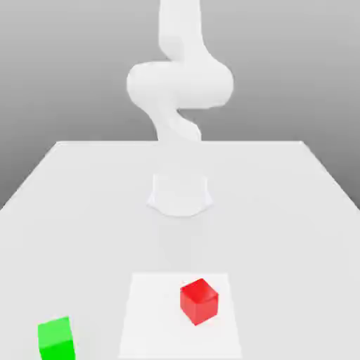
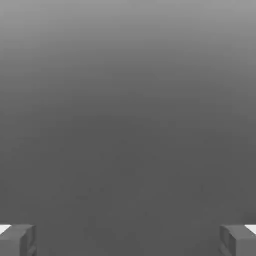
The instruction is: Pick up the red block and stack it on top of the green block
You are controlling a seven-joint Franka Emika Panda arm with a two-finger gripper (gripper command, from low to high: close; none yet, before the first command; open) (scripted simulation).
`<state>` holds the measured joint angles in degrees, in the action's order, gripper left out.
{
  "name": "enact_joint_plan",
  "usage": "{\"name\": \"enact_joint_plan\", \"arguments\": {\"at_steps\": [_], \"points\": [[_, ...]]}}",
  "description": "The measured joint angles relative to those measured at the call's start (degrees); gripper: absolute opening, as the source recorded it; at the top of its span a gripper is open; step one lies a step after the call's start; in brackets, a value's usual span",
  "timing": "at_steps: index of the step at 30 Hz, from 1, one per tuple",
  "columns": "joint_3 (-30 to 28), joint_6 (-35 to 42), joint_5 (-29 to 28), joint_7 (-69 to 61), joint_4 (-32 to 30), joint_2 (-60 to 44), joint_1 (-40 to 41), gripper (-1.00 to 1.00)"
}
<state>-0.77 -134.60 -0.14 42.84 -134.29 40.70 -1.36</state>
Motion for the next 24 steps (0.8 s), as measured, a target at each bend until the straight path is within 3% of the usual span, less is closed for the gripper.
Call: {"name": "enact_joint_plan", "arguments": {"at_steps": [20, 24], "points": [[-2.7, -23.0, 0.7, -25.7, -20.2, -42.0, -7.1, 0.0], [-1.9, -29.5, 1.7, -27.5, -20.1, -50.3, -6.6, 0.0]]}}
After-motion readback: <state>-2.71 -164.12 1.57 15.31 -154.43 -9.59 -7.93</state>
